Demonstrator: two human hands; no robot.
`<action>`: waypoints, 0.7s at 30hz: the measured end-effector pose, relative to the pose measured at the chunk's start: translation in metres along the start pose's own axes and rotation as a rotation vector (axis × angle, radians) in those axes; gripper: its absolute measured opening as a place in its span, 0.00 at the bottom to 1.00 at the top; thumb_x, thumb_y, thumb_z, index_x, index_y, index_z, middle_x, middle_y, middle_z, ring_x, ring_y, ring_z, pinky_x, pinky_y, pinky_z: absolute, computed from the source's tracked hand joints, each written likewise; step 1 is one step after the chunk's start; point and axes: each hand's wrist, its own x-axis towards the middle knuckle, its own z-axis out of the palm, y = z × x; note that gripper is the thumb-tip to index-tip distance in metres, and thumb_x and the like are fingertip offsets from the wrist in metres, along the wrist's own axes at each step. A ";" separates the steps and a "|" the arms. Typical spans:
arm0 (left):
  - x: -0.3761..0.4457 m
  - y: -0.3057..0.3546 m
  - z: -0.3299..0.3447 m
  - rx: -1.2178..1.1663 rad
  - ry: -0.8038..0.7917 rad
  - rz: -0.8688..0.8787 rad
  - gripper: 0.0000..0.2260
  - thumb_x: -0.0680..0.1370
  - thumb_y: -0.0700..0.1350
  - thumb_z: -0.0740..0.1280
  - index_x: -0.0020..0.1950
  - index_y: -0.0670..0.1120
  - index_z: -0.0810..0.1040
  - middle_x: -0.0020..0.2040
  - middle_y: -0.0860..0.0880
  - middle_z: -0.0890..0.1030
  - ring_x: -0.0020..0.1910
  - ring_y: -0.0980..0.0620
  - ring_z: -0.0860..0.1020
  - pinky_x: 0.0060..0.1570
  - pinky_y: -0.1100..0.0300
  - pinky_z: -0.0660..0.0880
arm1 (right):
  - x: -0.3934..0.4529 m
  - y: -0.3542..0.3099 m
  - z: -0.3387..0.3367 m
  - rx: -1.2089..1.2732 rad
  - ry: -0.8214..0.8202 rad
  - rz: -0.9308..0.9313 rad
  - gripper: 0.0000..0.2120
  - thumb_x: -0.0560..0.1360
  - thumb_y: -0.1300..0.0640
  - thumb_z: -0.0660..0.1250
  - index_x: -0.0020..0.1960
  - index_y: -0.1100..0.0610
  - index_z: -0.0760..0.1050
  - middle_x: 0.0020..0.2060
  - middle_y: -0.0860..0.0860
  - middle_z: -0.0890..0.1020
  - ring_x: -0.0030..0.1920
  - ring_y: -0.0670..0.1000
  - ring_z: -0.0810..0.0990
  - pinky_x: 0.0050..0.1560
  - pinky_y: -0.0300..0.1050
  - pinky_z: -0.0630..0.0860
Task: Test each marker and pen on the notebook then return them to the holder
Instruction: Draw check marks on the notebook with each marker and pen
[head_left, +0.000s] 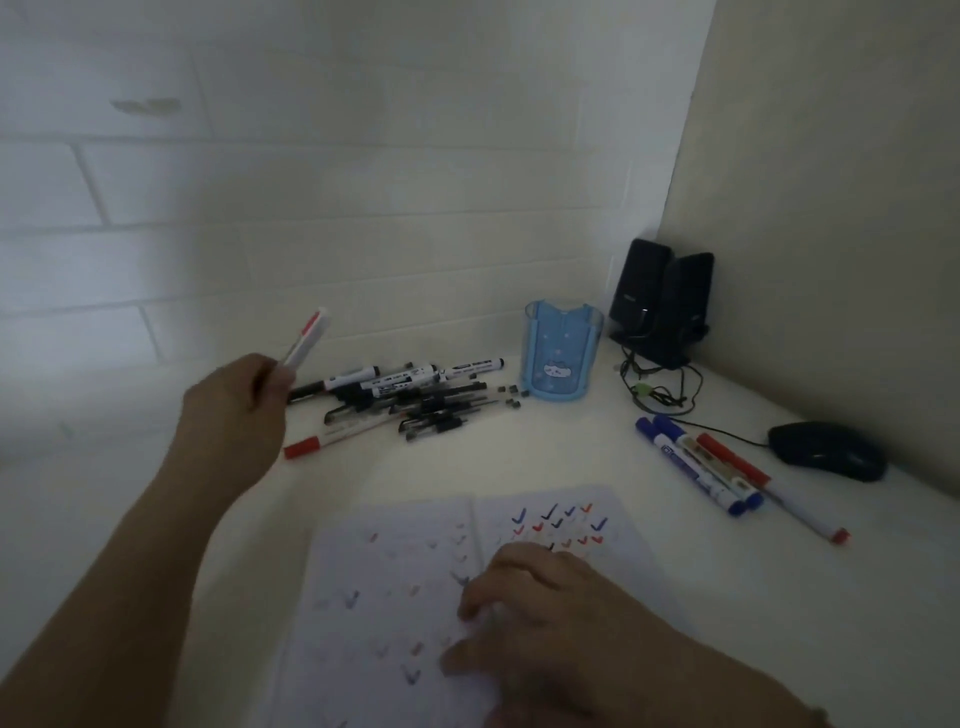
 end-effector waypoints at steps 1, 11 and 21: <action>-0.010 0.018 -0.001 -0.135 0.038 0.076 0.12 0.81 0.49 0.59 0.46 0.43 0.77 0.36 0.45 0.78 0.36 0.44 0.75 0.36 0.53 0.70 | -0.001 0.002 -0.001 0.021 0.004 -0.001 0.17 0.76 0.35 0.55 0.64 0.35 0.68 0.64 0.34 0.67 0.69 0.42 0.60 0.64 0.47 0.65; -0.084 0.085 0.045 -0.314 -0.562 0.898 0.16 0.81 0.55 0.57 0.58 0.46 0.77 0.47 0.50 0.79 0.43 0.54 0.76 0.44 0.65 0.72 | -0.005 0.001 -0.019 0.450 0.673 0.428 0.17 0.68 0.30 0.61 0.43 0.42 0.79 0.38 0.40 0.81 0.36 0.43 0.80 0.35 0.31 0.73; -0.093 0.092 0.047 -0.257 -0.568 0.847 0.13 0.82 0.55 0.50 0.53 0.51 0.70 0.44 0.52 0.74 0.40 0.55 0.70 0.39 0.65 0.66 | -0.007 -0.004 -0.026 0.511 0.831 0.466 0.06 0.67 0.41 0.67 0.39 0.42 0.77 0.35 0.41 0.83 0.29 0.41 0.80 0.30 0.29 0.74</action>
